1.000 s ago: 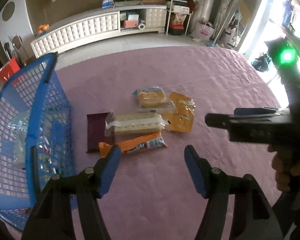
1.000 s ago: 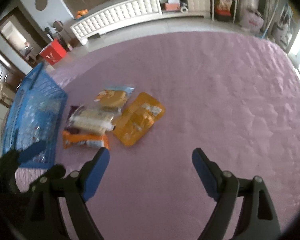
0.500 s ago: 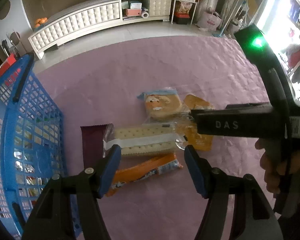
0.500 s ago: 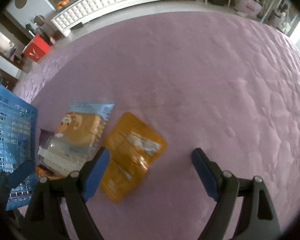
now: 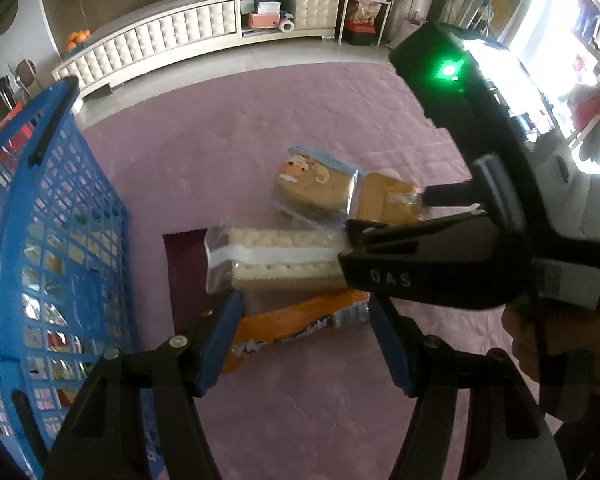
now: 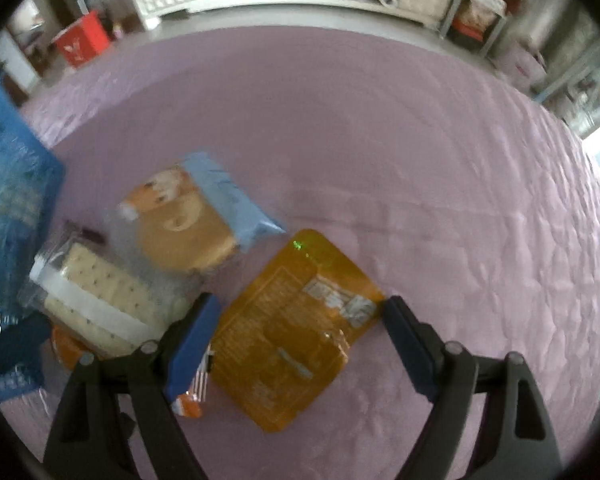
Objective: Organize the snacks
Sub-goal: 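Grasp the orange pouch with the right gripper and lift it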
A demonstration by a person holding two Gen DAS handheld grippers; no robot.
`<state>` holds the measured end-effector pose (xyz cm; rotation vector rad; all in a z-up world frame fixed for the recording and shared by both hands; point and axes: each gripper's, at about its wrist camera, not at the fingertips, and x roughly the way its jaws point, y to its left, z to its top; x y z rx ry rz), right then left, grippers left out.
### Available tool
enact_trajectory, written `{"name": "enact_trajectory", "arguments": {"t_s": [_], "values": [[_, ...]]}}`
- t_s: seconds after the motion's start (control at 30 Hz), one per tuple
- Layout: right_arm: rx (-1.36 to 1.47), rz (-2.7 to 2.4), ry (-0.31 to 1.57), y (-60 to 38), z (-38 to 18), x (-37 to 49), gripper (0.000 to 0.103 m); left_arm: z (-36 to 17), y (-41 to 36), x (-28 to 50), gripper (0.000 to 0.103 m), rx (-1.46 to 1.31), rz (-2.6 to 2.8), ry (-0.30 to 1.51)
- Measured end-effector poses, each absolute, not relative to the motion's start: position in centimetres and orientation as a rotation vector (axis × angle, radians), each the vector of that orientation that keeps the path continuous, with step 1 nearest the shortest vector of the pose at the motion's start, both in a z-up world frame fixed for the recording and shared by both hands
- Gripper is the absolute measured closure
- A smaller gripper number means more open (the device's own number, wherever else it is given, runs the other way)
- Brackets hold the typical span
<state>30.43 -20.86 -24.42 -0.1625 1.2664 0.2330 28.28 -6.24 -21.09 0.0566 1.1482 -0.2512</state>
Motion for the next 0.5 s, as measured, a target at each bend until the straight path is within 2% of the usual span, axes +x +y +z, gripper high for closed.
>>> {"name": "enact_trajectory", "arguments": {"t_s": [0.1,0.13,0.17,0.27,0.5], "values": [[-0.204,0.292,1.238,-20.5,-24.0,29.5,0.043,-21.3,-6.1,28.0,0.039,0.036,-0.258,1.158],[-0.218,0.310,1.228,-20.4,-23.8,29.0,0.056,-21.4,-6.2,27.6,0.039,0.039,-0.262,1.157],[-0.233,0.326,1.216,-20.5,-23.8,28.4,0.072,-21.5,-6.4,27.3,0.039,0.042,-0.266,1.157],[-0.245,0.371,1.198,-20.9,-23.8,27.2,0.079,-21.6,-6.6,26.7,0.039,0.042,-0.269,1.159],[-0.124,0.418,1.196,-24.1,-23.2,24.8,0.082,-20.6,-5.8,25.7,0.039,0.022,-0.273,1.152]]}}
